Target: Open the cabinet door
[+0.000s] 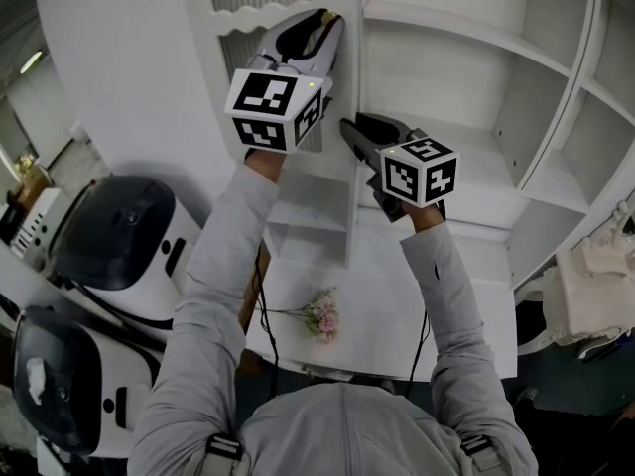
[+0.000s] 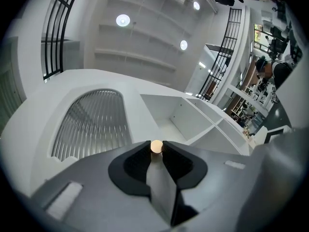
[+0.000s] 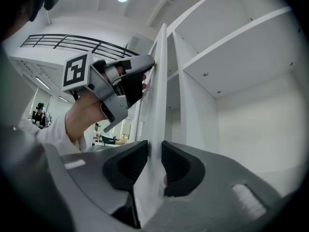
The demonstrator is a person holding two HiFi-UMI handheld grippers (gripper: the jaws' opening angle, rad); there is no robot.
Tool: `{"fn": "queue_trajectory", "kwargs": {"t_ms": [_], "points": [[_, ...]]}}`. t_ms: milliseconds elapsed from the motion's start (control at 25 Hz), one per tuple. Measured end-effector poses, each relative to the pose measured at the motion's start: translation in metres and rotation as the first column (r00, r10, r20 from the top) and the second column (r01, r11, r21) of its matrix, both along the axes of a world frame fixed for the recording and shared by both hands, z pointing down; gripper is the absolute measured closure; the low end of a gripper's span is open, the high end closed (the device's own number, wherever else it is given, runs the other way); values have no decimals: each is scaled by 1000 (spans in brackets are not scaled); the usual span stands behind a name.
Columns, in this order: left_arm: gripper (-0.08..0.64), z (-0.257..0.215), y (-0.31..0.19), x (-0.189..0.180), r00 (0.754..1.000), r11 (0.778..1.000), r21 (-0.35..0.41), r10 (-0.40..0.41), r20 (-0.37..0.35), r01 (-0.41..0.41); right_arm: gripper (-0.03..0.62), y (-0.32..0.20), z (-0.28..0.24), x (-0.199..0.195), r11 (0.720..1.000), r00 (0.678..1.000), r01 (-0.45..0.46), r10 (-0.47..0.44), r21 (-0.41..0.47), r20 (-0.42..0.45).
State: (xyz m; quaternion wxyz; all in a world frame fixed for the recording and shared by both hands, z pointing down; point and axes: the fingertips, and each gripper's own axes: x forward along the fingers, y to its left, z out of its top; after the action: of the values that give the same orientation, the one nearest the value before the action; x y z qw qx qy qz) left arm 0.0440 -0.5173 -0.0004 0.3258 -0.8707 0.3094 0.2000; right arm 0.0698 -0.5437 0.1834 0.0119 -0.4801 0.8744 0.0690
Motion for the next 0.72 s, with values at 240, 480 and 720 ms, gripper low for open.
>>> {"fn": "queue_trajectory", "kwargs": {"t_ms": [240, 480, 720], "points": [[466, 3, 17, -11, 998, 1000, 1, 24, 63, -24, 503, 19, 3, -13, 1000, 1000, -7, 7, 20, -2], [468, 1, 30, -25, 999, 1000, 9, -1, 49, 1, 511, 35, 2, -23, 999, 1000, 18, -17, 32, -17], [468, -2, 41, -37, 998, 999, 34, -4, 60, 2, 512, 47, 0, -35, 999, 999, -23, 25, 37, -43]]}}
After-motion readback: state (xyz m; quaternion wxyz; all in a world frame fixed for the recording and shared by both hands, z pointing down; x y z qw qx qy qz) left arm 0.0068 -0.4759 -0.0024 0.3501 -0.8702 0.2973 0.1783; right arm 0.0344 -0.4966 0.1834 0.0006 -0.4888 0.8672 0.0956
